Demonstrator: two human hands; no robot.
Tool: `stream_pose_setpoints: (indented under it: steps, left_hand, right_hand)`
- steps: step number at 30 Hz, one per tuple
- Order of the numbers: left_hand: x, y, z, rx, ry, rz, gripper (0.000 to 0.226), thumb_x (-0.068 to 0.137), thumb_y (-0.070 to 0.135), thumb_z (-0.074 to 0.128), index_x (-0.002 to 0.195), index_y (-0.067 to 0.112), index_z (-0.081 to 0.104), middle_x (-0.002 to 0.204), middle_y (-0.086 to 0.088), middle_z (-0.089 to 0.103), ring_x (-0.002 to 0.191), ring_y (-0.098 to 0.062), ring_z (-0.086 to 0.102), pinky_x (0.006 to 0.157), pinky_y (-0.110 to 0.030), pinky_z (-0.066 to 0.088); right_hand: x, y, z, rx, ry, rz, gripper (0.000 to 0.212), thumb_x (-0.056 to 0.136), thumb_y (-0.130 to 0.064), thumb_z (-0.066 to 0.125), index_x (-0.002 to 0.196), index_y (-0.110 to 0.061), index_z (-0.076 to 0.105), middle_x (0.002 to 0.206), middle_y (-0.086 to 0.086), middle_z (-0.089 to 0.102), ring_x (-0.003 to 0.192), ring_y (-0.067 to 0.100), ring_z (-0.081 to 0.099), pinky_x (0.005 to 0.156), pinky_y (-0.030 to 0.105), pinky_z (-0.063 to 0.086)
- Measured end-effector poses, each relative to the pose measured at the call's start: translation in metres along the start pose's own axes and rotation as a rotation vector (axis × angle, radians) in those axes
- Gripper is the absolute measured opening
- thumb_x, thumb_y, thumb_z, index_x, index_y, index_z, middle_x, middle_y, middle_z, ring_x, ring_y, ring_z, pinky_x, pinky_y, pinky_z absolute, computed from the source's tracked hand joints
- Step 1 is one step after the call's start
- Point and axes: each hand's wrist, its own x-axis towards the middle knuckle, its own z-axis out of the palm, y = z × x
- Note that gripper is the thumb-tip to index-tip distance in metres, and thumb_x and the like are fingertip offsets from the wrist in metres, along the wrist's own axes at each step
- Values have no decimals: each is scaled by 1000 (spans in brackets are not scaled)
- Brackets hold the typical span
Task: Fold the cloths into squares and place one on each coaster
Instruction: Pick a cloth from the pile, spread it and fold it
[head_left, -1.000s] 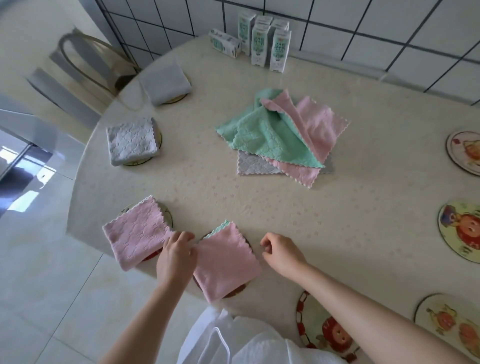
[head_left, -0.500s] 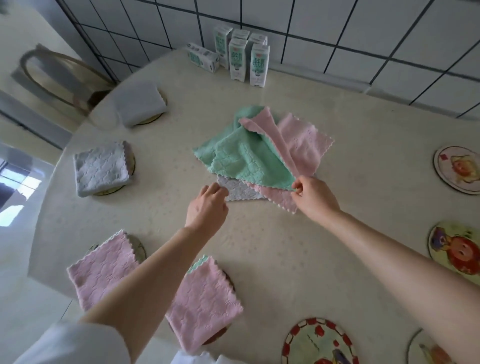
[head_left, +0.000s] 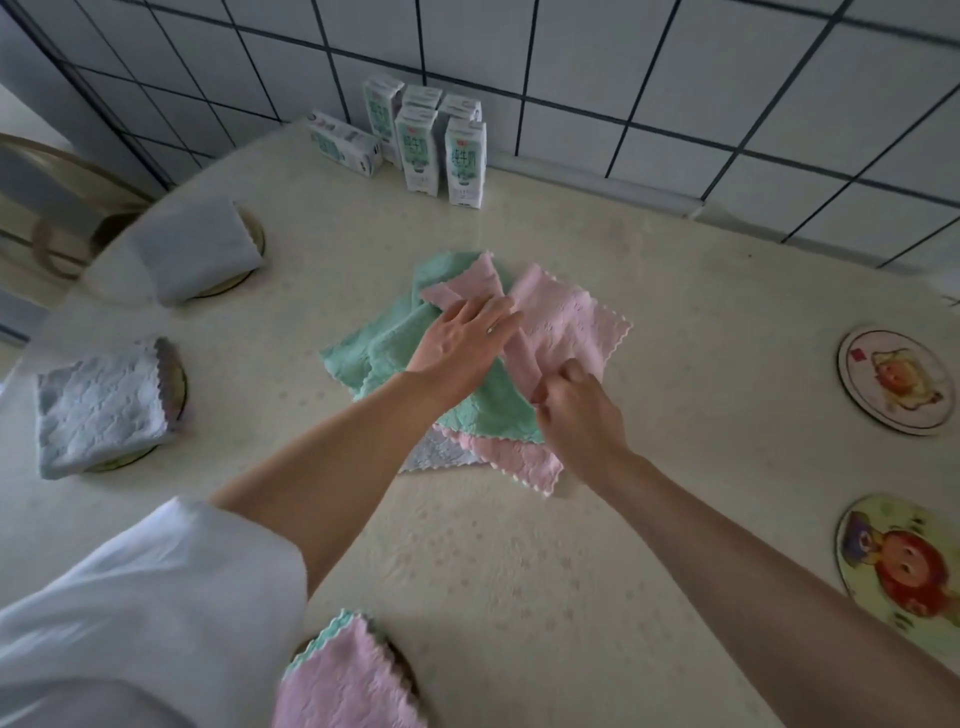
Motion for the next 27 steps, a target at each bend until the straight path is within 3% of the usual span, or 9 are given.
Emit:
stream_pose_setpoints:
  steps: [4,7,10,12,16,22,27]
  left_hand:
    - [14,-9,-6,-22,-70,20,35,83,1,50,114,12,63,127,-5,58,126,-24,46,108,-38,33]
    - [14,-26,-21,-132,-22,-73,37,86,5,39,109,12,66,119,-6,65,117,-22,56,109,-35,29]
    - [2,-46,-43,-199,58,-113,20,82,7,49,86,13,68,87,-8,69,86,-29,63,92,-35,41]
    - [-7,-57,-60,-220,91,-124,10,83,6,58,81,9,67,79,-10,68,77,-30,60,79,-37,45]
    - [-28,-66,-101,-253,209,-193,12,89,7,55,93,8,65,86,-11,67,81,-29,58,72,-38,49]
    - [-65,-57,-158,-310,210,-207,12,90,7,56,97,11,65,90,-7,69,83,-25,62,73,-34,47]
    - [-101,-38,-182,-399,152,-176,10,88,9,64,96,10,70,90,0,71,82,-12,61,73,-18,40]
  right_hand:
    - [-7,-6,-15,117,83,-92,4,85,-15,54,86,-18,55,95,-6,55,85,16,53,65,32,48]
    - [-16,-11,-35,269,135,-155,9,78,-11,56,80,-18,51,81,-5,57,75,18,53,60,37,47]
    - [-24,-16,-55,404,224,-173,12,77,-9,61,82,-16,52,81,-2,62,72,17,58,62,38,50]
    - [-29,-22,-68,476,277,-163,12,80,-7,63,83,-13,54,81,-1,65,71,16,62,64,33,52]
    - [-46,-36,-92,606,322,-101,8,83,-5,61,84,-9,55,74,-10,58,65,0,56,58,7,41]
    - [-77,-47,-112,670,357,-84,6,88,-8,62,88,-13,60,84,-10,63,80,6,63,71,11,46]
    - [-120,-44,-119,679,323,-67,5,89,-10,61,89,-14,60,80,-12,63,73,0,60,68,15,44]
